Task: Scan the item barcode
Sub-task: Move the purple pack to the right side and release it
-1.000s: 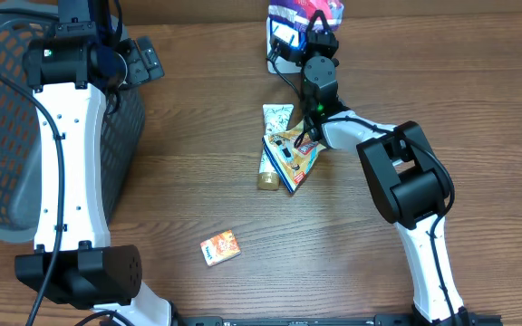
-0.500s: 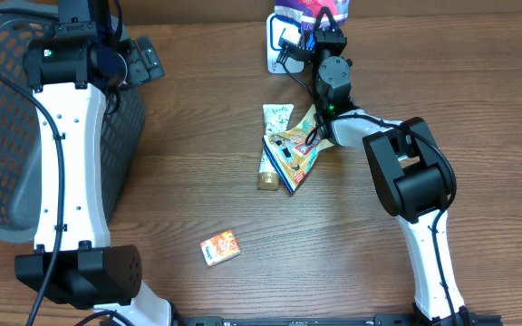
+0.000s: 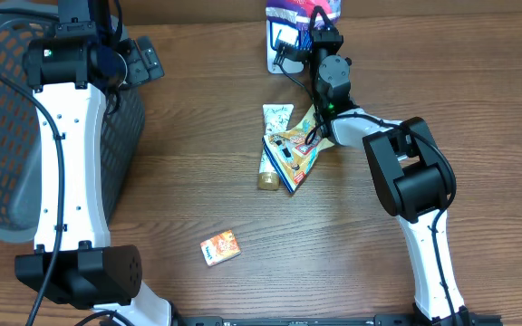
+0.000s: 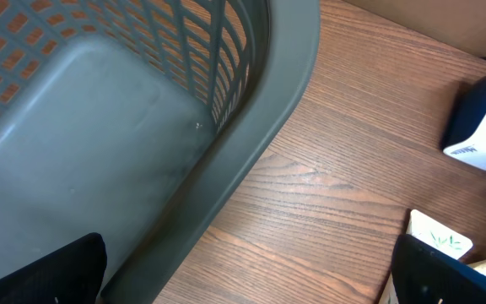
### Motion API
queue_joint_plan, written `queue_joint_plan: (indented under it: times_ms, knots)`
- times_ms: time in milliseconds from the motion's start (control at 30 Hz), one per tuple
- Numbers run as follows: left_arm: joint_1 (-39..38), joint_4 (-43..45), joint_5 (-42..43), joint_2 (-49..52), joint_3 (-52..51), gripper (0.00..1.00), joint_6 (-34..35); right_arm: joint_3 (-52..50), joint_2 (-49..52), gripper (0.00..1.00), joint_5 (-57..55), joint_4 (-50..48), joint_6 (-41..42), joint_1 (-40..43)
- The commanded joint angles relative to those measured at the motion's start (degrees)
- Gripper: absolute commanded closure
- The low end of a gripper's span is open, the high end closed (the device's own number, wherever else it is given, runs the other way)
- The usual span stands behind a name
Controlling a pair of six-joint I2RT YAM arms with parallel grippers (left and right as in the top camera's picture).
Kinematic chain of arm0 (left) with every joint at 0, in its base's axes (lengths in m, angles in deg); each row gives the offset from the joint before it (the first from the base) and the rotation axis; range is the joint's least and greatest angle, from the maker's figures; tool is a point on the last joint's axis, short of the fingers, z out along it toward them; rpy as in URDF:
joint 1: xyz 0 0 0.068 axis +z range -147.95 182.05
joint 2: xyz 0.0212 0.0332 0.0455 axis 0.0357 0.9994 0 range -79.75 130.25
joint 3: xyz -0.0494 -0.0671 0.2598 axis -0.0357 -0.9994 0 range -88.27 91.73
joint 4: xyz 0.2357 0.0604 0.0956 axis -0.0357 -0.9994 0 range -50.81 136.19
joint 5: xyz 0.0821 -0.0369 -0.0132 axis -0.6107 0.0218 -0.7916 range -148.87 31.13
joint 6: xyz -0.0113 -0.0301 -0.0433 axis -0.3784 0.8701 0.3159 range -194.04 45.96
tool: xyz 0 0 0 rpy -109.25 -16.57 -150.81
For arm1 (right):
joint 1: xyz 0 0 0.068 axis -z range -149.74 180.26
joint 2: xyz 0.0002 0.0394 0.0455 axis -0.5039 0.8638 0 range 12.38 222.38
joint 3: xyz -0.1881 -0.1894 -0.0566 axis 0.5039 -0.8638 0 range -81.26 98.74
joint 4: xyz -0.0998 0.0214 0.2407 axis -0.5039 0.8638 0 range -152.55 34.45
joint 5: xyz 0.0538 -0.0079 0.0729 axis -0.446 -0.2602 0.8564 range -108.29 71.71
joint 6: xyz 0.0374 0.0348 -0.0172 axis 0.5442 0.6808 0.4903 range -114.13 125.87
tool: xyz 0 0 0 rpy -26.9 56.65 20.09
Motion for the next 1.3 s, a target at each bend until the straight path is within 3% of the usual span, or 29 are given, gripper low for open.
queue_joint_plan:
  times_ms: [0, 267, 600, 733, 967, 1033, 1267]
  knots:
    - [-0.11, -0.61, 0.44, 0.70, -0.09, 0.00, -0.04, 2.82, 0.28, 0.96, 1.86, -0.44, 4.42, 0.24]
    - [-0.11, -0.59, 0.44, 0.70, -0.09, 0.00, -0.04, 2.93, 0.31, 0.96, 3.23, 0.22, 4.59, 0.35]
    - [-0.11, -0.59, 0.44, 0.70, -0.09, 0.00, -0.04, 2.93, -4.42, 0.96, -13.29, -5.14, 3.85, 0.33]
    - [-0.11, -0.59, 0.46, 0.70, -0.09, 0.00, -0.04, 2.93, -6.49, 0.96, -29.42, -9.92, 2.40, 0.42]
    - [-0.11, -0.59, 0.44, 0.70, -0.09, 0.00, -0.04, 2.89, -6.69, 0.96, -67.67, -9.77, 13.27, 6.91]
    - [-0.11, -0.59, 0.46, 0.70, -0.09, 0.00, -0.04, 2.03, -6.71, 0.96, -70.66, -10.69, 9.55, 9.53]
    - [-0.11, -0.59, 0.44, 0.70, -0.09, 0.00, -0.04, -2.19, -6.71, 0.96, -70.69, -27.98, -8.15, 18.12]
